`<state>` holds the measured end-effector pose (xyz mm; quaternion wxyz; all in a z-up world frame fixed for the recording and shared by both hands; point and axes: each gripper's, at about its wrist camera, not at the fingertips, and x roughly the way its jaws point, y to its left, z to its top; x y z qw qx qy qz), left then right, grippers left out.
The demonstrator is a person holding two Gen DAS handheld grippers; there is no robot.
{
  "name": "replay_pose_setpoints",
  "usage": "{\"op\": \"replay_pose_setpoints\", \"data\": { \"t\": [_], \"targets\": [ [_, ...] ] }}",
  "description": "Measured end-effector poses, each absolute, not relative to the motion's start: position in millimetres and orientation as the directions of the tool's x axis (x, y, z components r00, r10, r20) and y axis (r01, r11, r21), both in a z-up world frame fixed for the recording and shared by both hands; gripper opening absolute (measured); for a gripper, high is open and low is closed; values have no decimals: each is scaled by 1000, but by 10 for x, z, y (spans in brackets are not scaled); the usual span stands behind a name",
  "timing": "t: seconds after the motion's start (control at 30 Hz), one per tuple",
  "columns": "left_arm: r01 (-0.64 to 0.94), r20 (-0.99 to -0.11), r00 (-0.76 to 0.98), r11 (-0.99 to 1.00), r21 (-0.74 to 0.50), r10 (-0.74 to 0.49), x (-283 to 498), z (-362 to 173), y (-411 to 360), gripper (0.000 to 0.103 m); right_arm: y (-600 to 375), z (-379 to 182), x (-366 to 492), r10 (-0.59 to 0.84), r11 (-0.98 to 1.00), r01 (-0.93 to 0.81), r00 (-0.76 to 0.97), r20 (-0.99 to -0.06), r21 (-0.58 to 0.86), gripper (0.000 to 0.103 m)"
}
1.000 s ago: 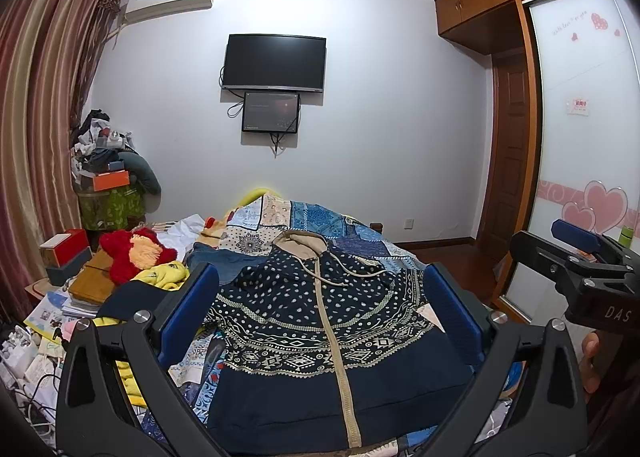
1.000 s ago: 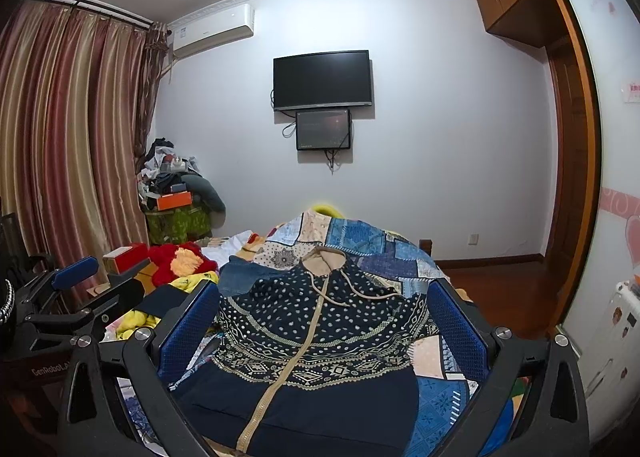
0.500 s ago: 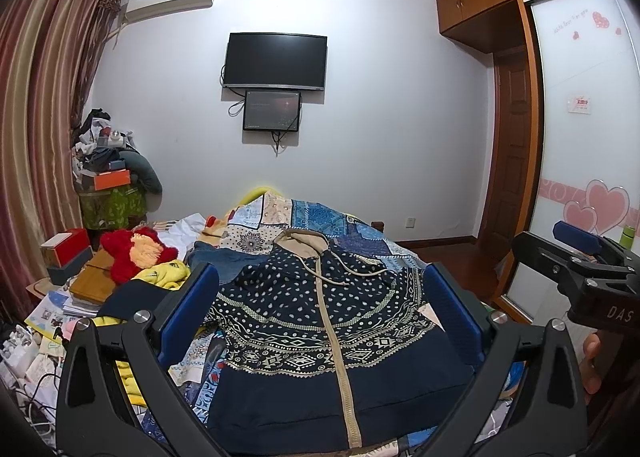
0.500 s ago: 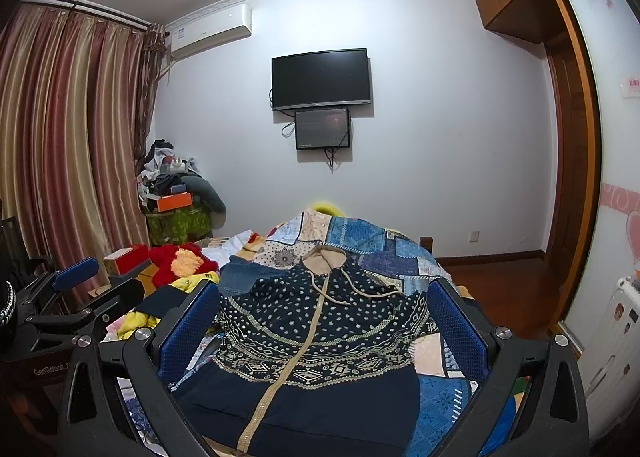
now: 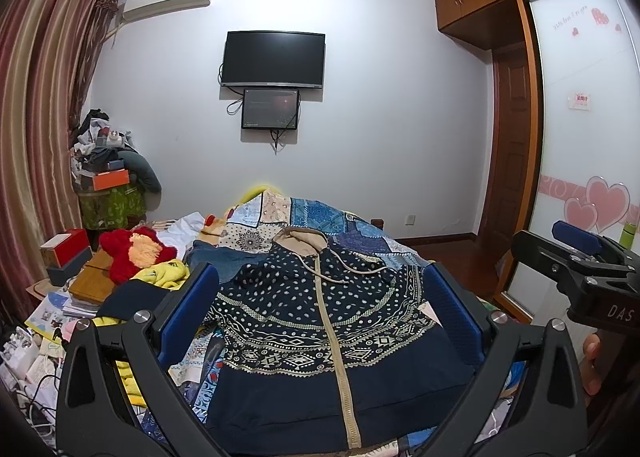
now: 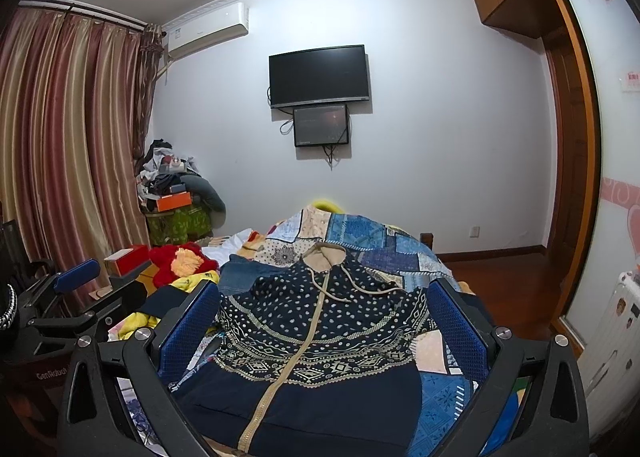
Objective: Fold large clothes
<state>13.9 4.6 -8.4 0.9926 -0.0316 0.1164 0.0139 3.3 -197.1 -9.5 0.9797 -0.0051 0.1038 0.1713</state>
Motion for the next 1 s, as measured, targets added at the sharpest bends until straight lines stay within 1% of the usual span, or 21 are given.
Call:
{"op": "replay_pose_setpoints", "data": {
  "t": [0.53,0.77,1.0],
  "targets": [
    [-38,-248,969,997,-67,21,202,-102,52,103,-1860,-182,74,329,943,-331,916,-230,33,103],
    [-55,-264,964,996,-73,34,319,-144,143,103,-1799,-162,267,326,944,-329,908,-261,35,103],
    [-95,-294,954,991,-90,65,650,-224,414,103,-1604,-148,609,316,946,-324,907,-279,16,103]
  ]
}}
